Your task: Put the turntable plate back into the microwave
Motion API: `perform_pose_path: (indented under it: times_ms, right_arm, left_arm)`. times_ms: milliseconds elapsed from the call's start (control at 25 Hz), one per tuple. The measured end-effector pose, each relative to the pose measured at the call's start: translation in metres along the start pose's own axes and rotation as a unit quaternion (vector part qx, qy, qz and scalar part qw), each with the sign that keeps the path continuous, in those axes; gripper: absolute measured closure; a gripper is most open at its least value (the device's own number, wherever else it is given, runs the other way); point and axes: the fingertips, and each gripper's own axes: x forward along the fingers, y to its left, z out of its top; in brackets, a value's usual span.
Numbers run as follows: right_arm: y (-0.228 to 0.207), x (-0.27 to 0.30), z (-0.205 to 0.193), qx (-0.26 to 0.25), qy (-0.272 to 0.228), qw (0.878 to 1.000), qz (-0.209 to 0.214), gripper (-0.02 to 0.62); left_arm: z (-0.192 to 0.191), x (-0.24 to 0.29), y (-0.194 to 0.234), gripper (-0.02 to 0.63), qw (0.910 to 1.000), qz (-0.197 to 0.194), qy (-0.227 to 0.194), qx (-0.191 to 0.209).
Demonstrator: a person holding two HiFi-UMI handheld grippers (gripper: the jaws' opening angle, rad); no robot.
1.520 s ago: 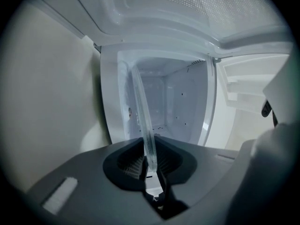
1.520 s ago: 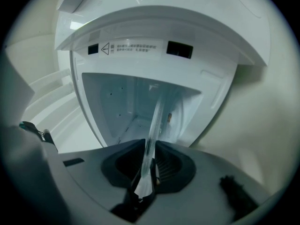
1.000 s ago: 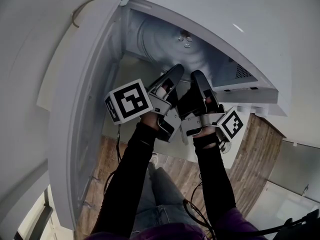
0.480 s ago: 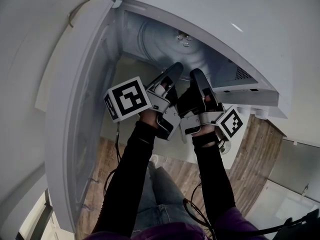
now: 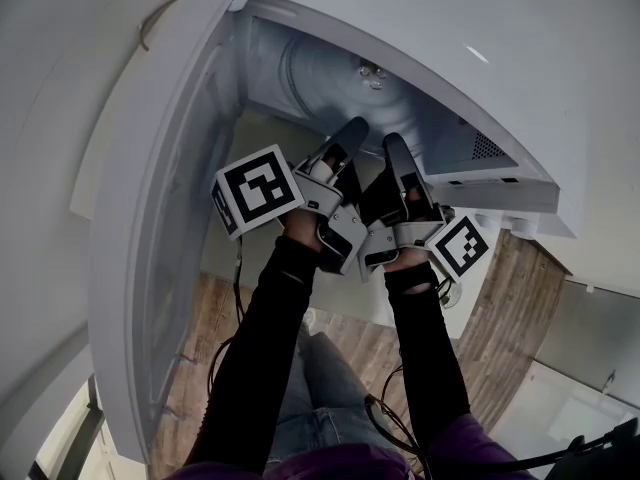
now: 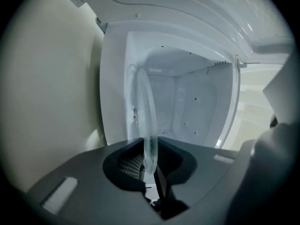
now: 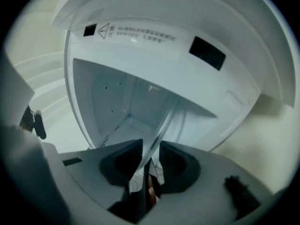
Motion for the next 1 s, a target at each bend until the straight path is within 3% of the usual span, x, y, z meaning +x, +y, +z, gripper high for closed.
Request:
perform_pose_path:
  times_ms: [280,480,600,1000]
  right_arm:
    - [0.006,-0.008,-0.003,-0.070,0.019,0.997,-0.021,0.476]
    - [0.018,-0.022,-0.007,-0.128,0.034,0.991,-0.019,0.495]
    - [0.021,-0.019,-0.016,-0.135,0.047,0.990,-0.014,0.542]
    - [0.023,-0.008,-0.031,-0.113,0.062,0.992,-0.003,0.545]
  left_arm:
    - [0.000,0.001,0.001,0.549,0.9995,0.012,-0.014,-0.024]
    - [0.004,-0.001,0.001,0.551,0.9994,0.021,-0.021,-0.021]
    - [0.003,0.000,0.002,0.552,0.9991,0.027,-0.022,-0.025]
    - [0.004,0.000,0.003,0.557,0.9988,0.034,-0.019,-0.030]
